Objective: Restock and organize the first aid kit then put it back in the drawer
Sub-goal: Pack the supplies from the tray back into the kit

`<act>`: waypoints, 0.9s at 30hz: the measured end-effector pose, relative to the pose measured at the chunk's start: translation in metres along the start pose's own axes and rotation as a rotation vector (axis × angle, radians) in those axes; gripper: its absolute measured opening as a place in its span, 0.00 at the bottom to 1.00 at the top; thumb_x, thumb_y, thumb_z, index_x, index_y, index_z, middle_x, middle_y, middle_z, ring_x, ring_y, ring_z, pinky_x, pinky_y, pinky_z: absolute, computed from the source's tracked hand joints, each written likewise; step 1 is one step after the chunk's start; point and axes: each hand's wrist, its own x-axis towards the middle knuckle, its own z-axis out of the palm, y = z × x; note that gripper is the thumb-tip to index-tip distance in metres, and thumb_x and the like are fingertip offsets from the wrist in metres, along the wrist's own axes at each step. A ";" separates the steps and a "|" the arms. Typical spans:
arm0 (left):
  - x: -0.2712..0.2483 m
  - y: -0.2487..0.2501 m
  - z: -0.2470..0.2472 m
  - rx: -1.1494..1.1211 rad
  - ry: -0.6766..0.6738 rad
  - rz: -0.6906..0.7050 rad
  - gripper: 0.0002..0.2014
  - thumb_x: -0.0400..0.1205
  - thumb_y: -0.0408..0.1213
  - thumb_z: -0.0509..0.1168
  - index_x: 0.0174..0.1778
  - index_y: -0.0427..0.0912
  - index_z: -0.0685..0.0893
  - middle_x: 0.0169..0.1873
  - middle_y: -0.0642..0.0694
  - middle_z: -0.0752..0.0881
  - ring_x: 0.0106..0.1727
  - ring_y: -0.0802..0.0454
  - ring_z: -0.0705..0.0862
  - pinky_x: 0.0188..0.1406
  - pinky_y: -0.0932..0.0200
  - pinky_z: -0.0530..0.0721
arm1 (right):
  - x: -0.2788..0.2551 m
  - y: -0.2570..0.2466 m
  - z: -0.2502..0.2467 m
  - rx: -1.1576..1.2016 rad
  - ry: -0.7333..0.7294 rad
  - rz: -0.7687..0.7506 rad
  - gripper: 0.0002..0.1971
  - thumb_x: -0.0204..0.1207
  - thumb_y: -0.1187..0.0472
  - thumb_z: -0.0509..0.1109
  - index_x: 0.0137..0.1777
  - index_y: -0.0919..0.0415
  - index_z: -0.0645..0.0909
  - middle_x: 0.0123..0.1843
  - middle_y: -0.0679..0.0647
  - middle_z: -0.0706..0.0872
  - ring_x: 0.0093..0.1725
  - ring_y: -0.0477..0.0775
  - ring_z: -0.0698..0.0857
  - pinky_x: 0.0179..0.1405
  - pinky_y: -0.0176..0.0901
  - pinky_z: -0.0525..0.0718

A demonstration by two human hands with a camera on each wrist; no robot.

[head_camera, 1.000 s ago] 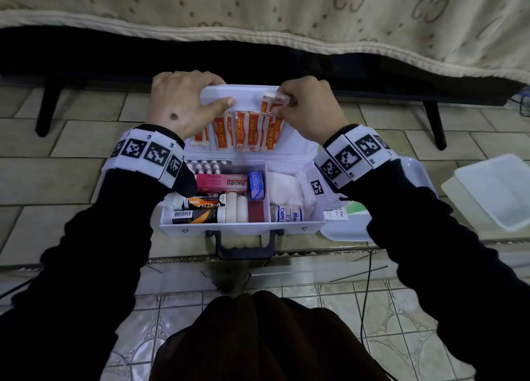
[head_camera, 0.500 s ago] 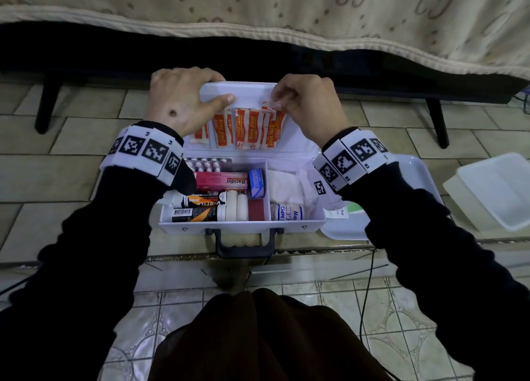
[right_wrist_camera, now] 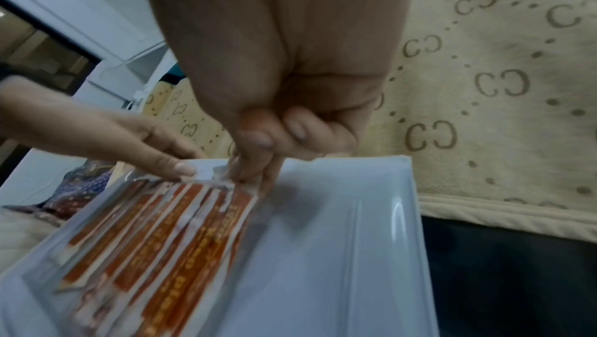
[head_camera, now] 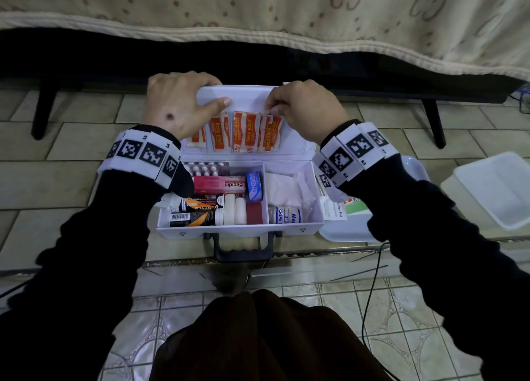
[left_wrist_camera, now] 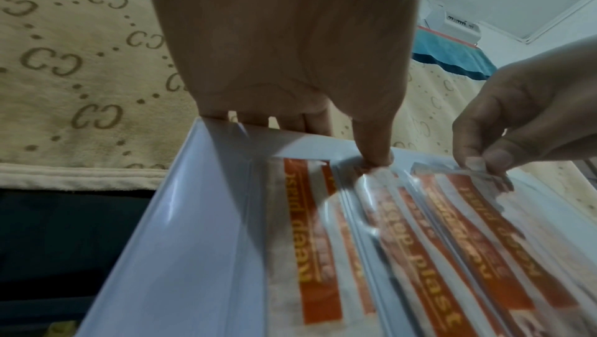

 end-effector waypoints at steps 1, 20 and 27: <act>0.000 0.000 0.000 0.001 0.001 -0.001 0.20 0.80 0.58 0.61 0.61 0.50 0.82 0.55 0.44 0.86 0.60 0.41 0.80 0.66 0.45 0.66 | -0.001 -0.001 0.002 -0.030 0.033 -0.011 0.10 0.80 0.60 0.62 0.54 0.52 0.85 0.54 0.53 0.87 0.55 0.56 0.83 0.50 0.47 0.80; -0.002 0.000 0.000 0.020 0.009 -0.011 0.21 0.80 0.58 0.60 0.62 0.49 0.82 0.57 0.43 0.86 0.61 0.40 0.80 0.67 0.45 0.66 | -0.012 0.008 -0.005 0.147 0.107 -0.016 0.13 0.80 0.59 0.63 0.62 0.53 0.83 0.58 0.49 0.87 0.59 0.50 0.84 0.61 0.45 0.81; -0.002 0.001 0.001 -0.036 0.049 -0.032 0.20 0.79 0.56 0.63 0.60 0.48 0.83 0.58 0.43 0.86 0.64 0.40 0.78 0.67 0.45 0.64 | -0.041 0.069 -0.033 0.027 -0.027 0.285 0.09 0.74 0.65 0.69 0.52 0.57 0.87 0.52 0.56 0.89 0.41 0.53 0.81 0.49 0.42 0.80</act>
